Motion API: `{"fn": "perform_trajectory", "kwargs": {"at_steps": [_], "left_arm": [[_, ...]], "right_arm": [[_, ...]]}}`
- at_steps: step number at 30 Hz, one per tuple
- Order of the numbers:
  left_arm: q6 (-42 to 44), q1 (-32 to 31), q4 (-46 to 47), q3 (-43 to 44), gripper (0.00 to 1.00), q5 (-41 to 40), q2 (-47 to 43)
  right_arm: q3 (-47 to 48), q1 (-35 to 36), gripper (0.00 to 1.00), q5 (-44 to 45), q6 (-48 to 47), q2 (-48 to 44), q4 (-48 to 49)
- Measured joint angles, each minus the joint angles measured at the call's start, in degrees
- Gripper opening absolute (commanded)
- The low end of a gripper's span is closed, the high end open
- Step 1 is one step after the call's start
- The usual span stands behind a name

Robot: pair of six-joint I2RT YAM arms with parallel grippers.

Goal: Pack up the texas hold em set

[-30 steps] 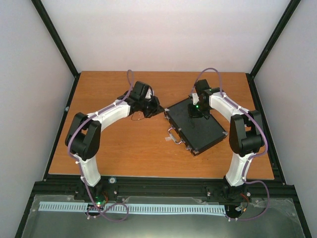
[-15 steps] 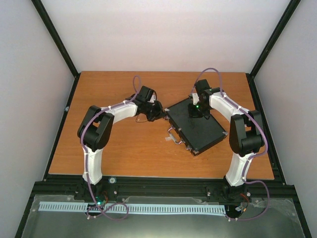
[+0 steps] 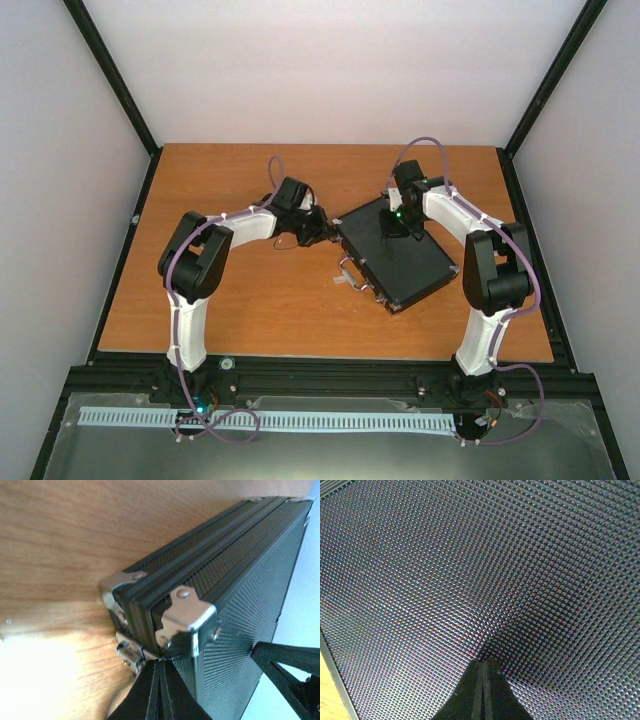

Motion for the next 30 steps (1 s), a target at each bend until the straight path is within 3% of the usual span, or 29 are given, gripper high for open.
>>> {"fn": "perform_trajectory", "kwargs": {"at_steps": [22,30], "left_arm": [[2.16,1.97,14.38,-7.98,0.01,5.90,0.70],[4.96,1.97,12.94,-10.60,0.01,2.32,-0.59]], "right_arm": [[0.20,-0.02,0.03,-0.02,-0.07,0.20,-0.17],[0.35,-0.02,0.03,-0.04,-0.07,0.28,-0.28]]}}
